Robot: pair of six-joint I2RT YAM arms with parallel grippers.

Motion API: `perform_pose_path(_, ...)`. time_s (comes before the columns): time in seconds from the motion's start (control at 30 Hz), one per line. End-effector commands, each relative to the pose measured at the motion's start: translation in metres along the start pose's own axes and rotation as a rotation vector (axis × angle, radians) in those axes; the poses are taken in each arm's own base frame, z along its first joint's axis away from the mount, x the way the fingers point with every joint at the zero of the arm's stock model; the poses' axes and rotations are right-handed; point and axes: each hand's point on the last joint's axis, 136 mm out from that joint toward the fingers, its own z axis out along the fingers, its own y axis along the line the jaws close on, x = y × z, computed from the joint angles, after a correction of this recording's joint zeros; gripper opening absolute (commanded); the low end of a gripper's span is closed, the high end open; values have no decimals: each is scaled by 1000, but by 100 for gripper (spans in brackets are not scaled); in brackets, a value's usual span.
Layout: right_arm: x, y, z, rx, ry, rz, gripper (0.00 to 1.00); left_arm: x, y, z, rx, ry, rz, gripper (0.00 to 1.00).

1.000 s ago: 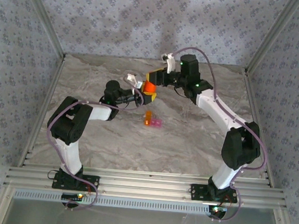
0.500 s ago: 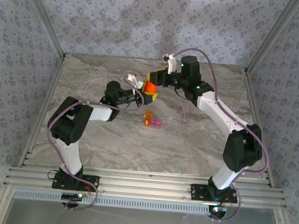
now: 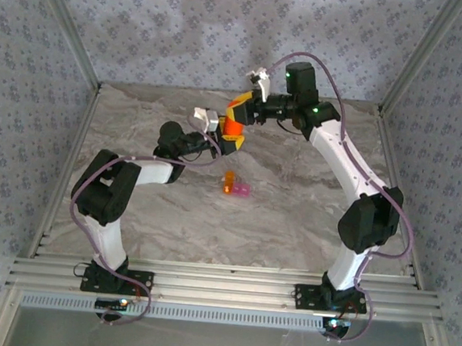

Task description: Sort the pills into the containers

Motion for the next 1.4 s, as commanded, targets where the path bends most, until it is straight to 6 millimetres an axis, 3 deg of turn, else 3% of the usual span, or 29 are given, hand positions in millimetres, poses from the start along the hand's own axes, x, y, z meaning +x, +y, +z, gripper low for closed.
perform_pose_path(0.0,-11,15,-11,-64,-7,-45,11,-6,6,-6,-8,-1,-30,0)
perform_pose_path(0.17,-14,-14,-14,54,-93,51,12,-13,8,-8,-37,-38,-31,0)
perform_pose_path(0.33,-8,-9,-5,89,-100,95,11,-19,14,-10,-90,-57,-47,0)
perform_pose_path(0.73,40,-35,10,443,-122,328,9,-22,7,-6,-131,-80,50,0)
perform_pose_path(0.9,32,-24,18,352,-117,267,9,-21,8,-5,-136,-67,44,0)
perform_pose_path(1.07,14,-20,13,256,-89,175,7,-19,8,-7,-141,-38,49,0)
perform_pose_path(1.13,7,-11,9,171,-71,101,7,-19,9,-7,-138,-33,40,0)
perform_pose_path(1.37,-23,-12,-21,11,-124,6,6,-18,8,-10,-125,-52,43,0)
